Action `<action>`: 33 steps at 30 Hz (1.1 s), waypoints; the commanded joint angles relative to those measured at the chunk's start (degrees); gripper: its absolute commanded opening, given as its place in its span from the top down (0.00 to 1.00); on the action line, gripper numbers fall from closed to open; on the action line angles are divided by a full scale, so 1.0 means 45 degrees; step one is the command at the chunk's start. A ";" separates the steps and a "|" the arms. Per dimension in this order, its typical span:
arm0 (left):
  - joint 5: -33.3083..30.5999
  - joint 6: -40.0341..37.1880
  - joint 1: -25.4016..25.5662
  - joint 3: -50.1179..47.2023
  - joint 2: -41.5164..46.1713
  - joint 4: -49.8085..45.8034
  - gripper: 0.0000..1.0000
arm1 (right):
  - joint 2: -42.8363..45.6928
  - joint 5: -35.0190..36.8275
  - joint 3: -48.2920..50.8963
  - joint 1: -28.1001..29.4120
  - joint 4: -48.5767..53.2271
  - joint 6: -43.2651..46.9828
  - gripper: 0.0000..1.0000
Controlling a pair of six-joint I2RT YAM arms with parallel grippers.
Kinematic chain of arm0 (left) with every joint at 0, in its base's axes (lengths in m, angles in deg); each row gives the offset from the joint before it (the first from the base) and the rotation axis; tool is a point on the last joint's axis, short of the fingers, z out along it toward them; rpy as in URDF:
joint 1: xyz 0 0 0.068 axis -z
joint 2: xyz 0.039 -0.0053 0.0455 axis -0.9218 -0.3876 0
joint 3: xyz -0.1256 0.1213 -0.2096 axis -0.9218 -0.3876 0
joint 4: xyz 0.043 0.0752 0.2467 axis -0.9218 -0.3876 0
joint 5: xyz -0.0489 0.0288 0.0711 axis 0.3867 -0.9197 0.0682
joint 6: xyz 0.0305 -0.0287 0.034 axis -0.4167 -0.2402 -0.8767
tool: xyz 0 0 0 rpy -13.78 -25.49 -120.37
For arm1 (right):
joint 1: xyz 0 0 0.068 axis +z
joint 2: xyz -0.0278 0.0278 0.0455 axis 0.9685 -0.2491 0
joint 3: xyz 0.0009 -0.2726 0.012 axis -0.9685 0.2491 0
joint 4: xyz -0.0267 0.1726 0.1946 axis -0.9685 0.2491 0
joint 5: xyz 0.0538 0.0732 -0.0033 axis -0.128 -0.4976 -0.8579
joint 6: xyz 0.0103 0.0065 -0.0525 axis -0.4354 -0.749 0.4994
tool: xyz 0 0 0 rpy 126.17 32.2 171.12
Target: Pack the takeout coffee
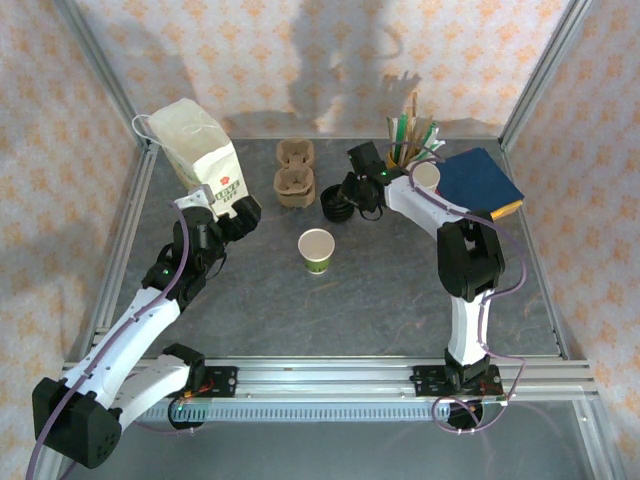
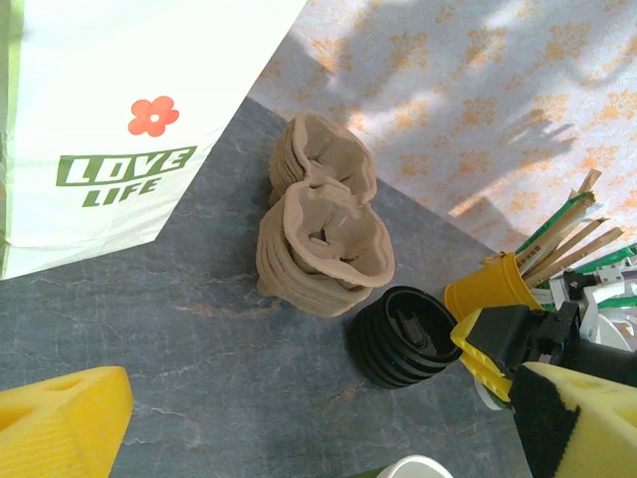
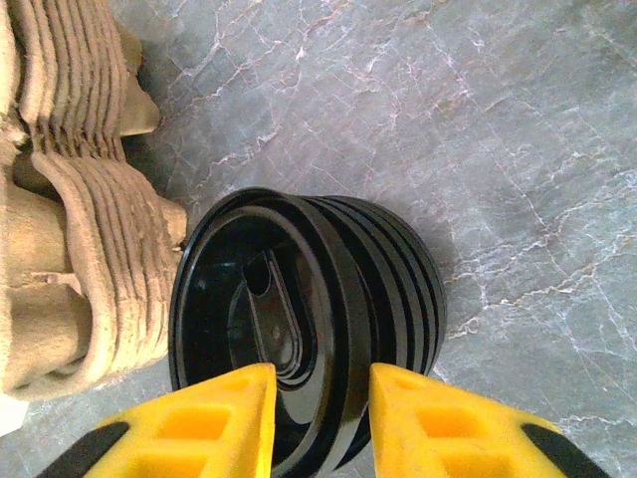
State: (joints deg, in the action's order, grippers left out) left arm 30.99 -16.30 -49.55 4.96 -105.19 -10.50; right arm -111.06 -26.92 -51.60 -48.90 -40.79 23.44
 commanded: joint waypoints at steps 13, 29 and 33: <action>-0.0356 -0.0132 0.0082 -0.0039 0.0128 -0.0033 0.01 | -0.0528 -0.0008 -0.0410 -0.0108 -0.0107 0.0041 0.70; -0.0453 -0.0152 0.0082 -0.0167 0.0292 -0.0130 0.01 | -0.0619 0.0219 -0.0671 -0.0104 0.0295 0.0353 0.83; -0.0461 -0.0151 0.0082 -0.0174 0.0331 -0.0149 0.01 | -0.0437 0.0409 -0.0770 -0.0107 0.0475 0.0474 0.87</action>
State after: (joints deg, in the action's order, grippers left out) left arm 30.53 -16.30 -49.55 4.94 -104.77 -10.54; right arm -113.94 -26.98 -52.97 -49.16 -40.62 24.55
